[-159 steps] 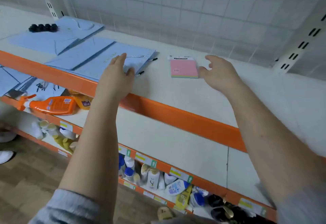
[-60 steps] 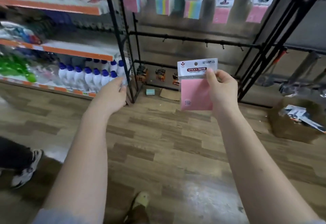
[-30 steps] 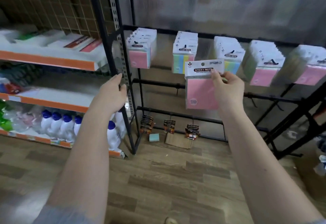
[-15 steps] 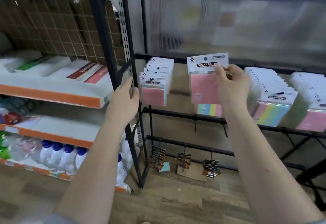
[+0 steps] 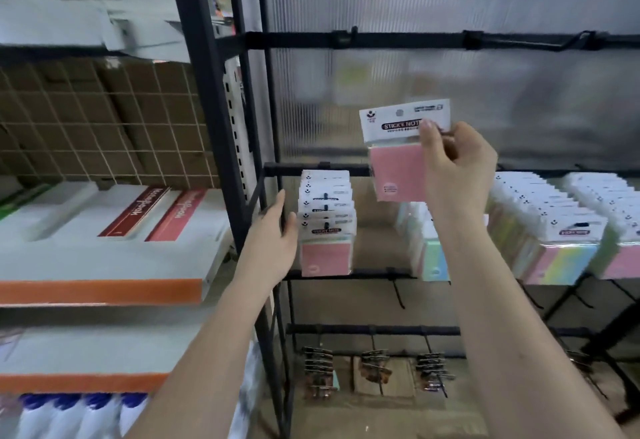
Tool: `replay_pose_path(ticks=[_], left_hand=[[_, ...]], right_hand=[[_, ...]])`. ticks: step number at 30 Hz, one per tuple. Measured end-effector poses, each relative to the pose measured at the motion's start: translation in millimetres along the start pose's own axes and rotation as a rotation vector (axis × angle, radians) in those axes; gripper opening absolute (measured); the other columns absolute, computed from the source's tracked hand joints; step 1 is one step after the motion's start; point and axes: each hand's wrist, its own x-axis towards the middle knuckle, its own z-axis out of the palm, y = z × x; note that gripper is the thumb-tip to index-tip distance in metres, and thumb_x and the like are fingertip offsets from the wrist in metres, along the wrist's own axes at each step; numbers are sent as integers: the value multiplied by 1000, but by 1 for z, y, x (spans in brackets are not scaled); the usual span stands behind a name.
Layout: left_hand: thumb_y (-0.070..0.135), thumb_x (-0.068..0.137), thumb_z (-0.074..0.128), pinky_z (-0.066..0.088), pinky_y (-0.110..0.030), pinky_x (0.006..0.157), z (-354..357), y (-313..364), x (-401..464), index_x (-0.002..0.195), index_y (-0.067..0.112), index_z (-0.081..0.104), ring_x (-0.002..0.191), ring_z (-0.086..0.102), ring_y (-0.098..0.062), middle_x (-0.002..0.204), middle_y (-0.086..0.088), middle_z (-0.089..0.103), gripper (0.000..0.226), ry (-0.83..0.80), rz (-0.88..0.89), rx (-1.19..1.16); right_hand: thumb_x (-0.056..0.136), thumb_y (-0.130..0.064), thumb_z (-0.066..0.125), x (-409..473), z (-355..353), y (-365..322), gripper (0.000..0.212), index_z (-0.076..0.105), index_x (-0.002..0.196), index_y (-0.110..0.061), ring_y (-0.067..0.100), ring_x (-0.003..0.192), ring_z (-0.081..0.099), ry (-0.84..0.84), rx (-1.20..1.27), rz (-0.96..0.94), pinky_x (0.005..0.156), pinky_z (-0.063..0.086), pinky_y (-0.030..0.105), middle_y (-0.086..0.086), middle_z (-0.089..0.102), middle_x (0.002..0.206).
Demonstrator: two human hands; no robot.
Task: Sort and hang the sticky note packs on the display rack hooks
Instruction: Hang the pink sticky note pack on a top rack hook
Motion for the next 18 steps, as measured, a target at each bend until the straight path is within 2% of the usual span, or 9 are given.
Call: replay_pose_path(ticks=[2, 4, 6, 9, 12, 16, 18], left_hand=[[34, 101, 36, 50, -35, 92, 2, 0, 2, 150, 32, 17, 99, 62, -22, 137, -1, 48, 52, 9, -2, -49], [30, 101, 37, 36, -22, 97, 4, 1, 6, 150, 29, 20, 120, 53, -20, 146, 2, 41, 52, 4, -19, -104], [27, 101, 37, 27, -15, 90, 4, 4, 8, 150, 25, 21, 132, 41, -14, 149, 4, 37, 52, -6, -18, -109], [25, 102, 36, 28, -14, 87, 3, 5, 14, 150, 22, 20, 130, 44, -14, 146, 1, 42, 51, 5, 13, -83], [25, 102, 33, 28, -13, 85, 4, 1, 17, 150, 22, 21, 127, 47, -15, 142, 0, 47, 50, 32, 10, -40], [25, 103, 31, 30, -13, 81, 7, -9, 18, 150, 21, 20, 120, 53, -19, 137, -5, 53, 49, 39, -21, -9], [25, 102, 32, 30, -14, 87, 9, -12, 18, 150, 20, 21, 121, 52, -18, 137, -5, 52, 49, 35, -18, -6]], right_hand=[[94, -27, 58, 3, 3, -11, 33, 48, 63, -24, -1, 48, 38, -10, 14, -35, 47, 30, 10, -8, 47, 57], [95, -24, 58, 8, 7, -23, 34, 46, 63, -25, -3, 46, 40, -30, 48, -66, 46, 29, 7, -13, 46, 55], [95, -23, 58, 13, 12, -33, 36, 44, 62, -24, -4, 44, 40, -40, 79, -96, 45, 28, 7, -17, 44, 48], [94, -25, 59, 22, 22, -43, 37, 44, 61, -19, -1, 44, 35, -62, 143, -111, 46, 26, 10, -18, 40, 43], [93, -29, 60, 29, 35, -50, 35, 55, 68, -7, 0, 50, 36, -106, 188, -83, 52, 32, 18, -15, 43, 51], [92, -26, 63, 33, 49, -56, 43, 44, 54, -20, 1, 44, 32, -117, 254, -1, 50, 29, 18, -16, 37, 39], [91, -23, 62, 34, 52, -58, 48, 37, 50, -21, 3, 42, 27, -105, 284, 23, 48, 26, 19, -15, 31, 36]])
